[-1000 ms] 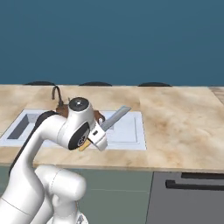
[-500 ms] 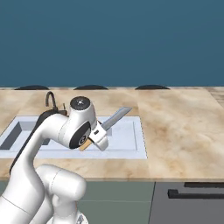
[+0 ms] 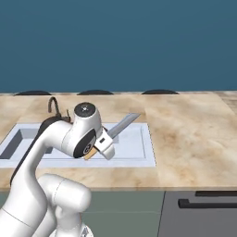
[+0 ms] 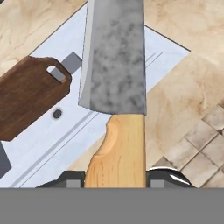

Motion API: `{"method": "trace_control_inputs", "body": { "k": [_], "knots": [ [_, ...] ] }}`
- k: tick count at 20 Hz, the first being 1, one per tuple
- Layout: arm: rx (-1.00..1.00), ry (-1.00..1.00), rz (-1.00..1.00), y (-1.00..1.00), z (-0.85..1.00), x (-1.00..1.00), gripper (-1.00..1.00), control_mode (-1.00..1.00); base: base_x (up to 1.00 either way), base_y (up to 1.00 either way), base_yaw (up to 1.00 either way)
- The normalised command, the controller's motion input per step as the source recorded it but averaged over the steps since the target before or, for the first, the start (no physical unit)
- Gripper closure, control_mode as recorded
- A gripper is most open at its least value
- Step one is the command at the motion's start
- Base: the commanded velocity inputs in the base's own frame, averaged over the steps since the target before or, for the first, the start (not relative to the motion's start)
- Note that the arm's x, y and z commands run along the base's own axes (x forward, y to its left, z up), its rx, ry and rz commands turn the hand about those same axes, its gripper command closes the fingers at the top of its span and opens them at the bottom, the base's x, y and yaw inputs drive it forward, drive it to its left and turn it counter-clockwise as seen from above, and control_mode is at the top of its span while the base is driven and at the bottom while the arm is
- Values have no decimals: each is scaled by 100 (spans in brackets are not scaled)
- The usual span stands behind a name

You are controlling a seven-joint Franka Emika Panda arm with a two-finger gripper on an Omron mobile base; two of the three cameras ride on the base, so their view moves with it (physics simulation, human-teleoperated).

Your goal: Move the cutting board and knife to the sink. Then move spray from the cabinet to the counter.

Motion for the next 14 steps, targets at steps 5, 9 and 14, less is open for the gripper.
{"method": "trace_control_inputs", "body": {
  "k": [5, 9, 14],
  "knots": [
    [0, 0, 0, 0, 0, 0, 100, 100, 3, 43, 20],
    [0, 0, 0, 0, 0, 0, 100, 100, 8, 9, 23],
    [0, 0, 0, 0, 0, 0, 100, 100, 11, 0, 17]
  ]
}}
